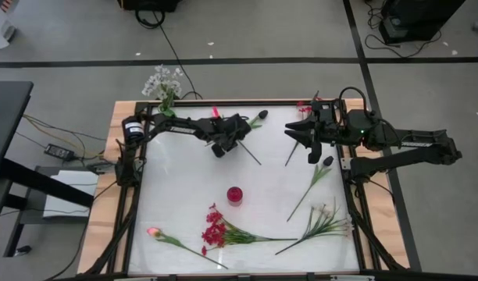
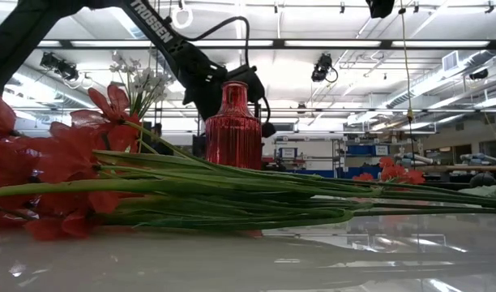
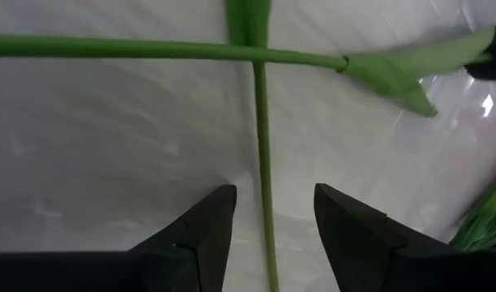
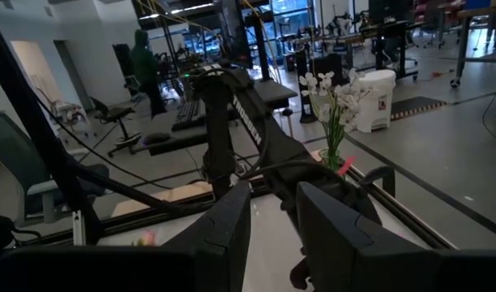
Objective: Sort flowers into vase by color
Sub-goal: Put the top pink flowers into the green flower vase
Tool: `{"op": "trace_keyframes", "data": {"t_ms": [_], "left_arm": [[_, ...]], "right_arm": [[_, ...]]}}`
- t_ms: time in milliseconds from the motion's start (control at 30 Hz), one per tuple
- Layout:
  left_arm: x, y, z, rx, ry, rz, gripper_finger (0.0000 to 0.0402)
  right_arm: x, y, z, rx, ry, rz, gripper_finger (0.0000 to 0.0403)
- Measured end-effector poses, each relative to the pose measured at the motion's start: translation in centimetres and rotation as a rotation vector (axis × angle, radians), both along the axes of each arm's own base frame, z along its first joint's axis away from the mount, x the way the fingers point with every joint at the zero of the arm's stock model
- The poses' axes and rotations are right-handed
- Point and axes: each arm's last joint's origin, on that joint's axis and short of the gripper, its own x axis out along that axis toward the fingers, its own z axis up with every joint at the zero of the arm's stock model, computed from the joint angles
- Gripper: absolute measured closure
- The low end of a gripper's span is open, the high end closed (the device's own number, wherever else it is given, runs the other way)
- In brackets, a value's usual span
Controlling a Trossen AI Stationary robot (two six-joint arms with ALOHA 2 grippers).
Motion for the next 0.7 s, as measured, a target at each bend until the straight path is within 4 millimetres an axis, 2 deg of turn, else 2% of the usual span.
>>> {"op": "trace_keyframes", "data": {"t_ms": [233, 700], "left_arm": [[-0.9, 1.5, -0.1, -0.022, 0.026, 0.053, 0.0242], [-2.9, 4.1, -0.7, -0.042, 0.112, 0.135, 0.0351]], "right_arm": [[0.0, 0.0, 0.0, 0.0, 0.0, 0.0, 0.029], [0.0, 0.0, 0.0, 0.0, 0.0, 0.0, 0.029]]}}
